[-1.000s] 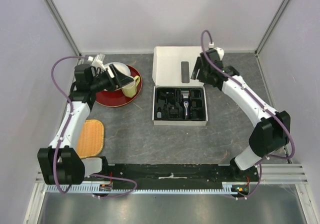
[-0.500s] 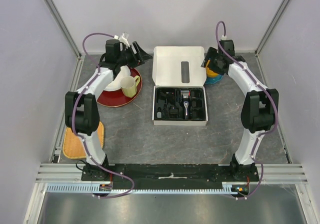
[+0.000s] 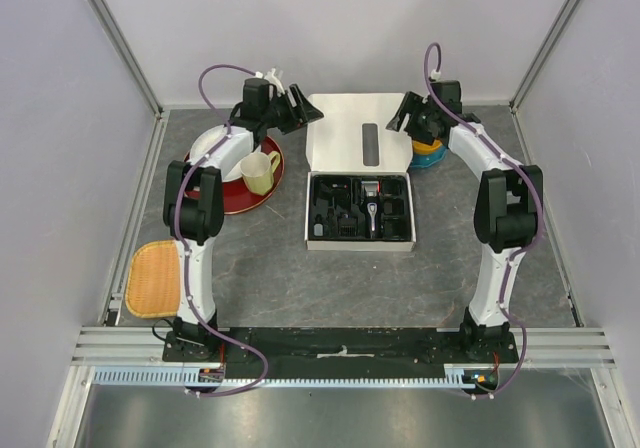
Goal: Sort the hair-cutting tools
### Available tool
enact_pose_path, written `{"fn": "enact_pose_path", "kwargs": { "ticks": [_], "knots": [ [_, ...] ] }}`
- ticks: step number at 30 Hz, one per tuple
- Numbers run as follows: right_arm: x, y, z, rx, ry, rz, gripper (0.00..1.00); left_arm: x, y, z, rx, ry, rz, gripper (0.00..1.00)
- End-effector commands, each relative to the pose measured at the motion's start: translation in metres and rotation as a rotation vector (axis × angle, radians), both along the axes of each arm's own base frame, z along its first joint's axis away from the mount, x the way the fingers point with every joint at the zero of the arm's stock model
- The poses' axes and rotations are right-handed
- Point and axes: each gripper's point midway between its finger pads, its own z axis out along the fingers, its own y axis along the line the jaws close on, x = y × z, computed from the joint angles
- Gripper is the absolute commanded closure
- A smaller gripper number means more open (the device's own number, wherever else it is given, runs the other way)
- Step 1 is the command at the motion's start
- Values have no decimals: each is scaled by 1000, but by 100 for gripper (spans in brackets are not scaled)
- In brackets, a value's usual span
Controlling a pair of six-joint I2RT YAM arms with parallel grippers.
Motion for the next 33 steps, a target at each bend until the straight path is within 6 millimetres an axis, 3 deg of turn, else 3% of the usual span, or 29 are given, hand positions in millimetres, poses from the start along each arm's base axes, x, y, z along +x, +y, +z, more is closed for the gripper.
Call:
{"fn": "enact_pose_path", "kwargs": {
  "ticks": [1,3,9,15,20,26,33],
  "knots": [
    [19,9,12,23,-82,60,19,20,0,-1,67,-60,36,25],
    [23,10,8,18,-92,74,20,22,-4,-1,69,-64,30,26],
    [25,11,9,11,-102,93,26,22,-2,-14,136,-34,41,49],
    [21,-8,16,-54,-112,4,36,19,10,-19,291,-43,99,63],
    [15,-21,29,-102,-133,-54,37,15,6,-18,429,-80,106,84],
    [8,-31,50,-126,-159,-101,34,8,5,0,586,-161,177,97],
    [-2,-43,68,-143,-164,-178,32,-7,6,20,610,-227,241,98]
  ]
}}
